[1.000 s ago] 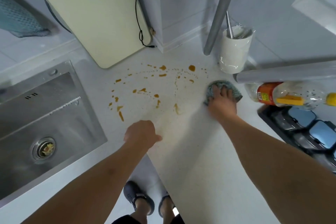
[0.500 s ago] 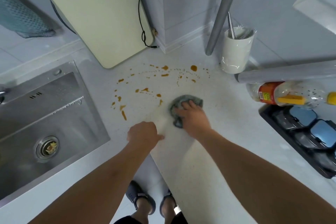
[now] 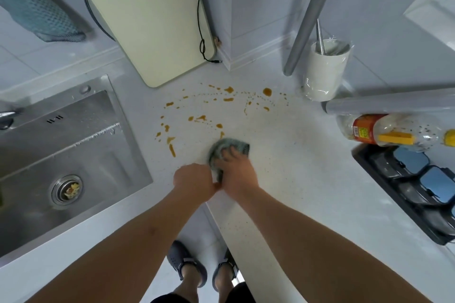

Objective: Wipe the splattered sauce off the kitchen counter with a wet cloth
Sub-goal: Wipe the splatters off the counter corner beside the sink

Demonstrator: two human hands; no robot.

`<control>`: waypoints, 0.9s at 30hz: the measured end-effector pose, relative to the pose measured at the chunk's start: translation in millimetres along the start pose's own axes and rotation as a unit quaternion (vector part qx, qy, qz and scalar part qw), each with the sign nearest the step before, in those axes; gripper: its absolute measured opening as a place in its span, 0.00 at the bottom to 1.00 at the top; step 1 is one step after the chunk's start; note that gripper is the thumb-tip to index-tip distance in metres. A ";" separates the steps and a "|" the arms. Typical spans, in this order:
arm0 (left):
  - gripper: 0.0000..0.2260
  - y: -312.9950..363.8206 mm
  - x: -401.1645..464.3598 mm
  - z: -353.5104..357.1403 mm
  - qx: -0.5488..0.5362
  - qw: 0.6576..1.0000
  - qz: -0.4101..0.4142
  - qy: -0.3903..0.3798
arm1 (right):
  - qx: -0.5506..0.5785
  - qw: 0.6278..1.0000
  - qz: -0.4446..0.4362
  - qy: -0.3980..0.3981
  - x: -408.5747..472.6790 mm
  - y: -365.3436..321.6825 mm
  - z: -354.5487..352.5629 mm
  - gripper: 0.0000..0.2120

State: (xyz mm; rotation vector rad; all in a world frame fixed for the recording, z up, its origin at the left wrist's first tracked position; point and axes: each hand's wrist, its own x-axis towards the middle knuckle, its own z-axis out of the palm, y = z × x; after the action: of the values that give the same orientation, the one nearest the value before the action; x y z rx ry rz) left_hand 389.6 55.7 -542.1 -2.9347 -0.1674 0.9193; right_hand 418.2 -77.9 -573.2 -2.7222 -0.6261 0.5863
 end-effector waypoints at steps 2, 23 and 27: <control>0.30 -9.6 -4.0 -1.9 -0.010 1.000 0.011 -0.015 | 0.070 0.996 0.019 -0.047 -4.0 -4.3 -6.6 0.23; 0.28 -16.3 -15.5 -5.9 -0.020 0.998 0.009 -0.052 | 0.008 0.999 0.008 0.038 2.6 21.9 -8.9 0.18; 0.23 -15.8 -18.2 -7.7 -0.040 0.998 0.005 -0.048 | 0.068 0.979 0.154 0.116 -0.7 84.4 -45.2 0.14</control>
State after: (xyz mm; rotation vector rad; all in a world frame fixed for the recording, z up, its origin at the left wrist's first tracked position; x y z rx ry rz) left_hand 377.8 68.9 -524.0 -2.9673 -0.1992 1.0793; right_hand 467.4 -159.5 -563.6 -2.7171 -0.1013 0.3537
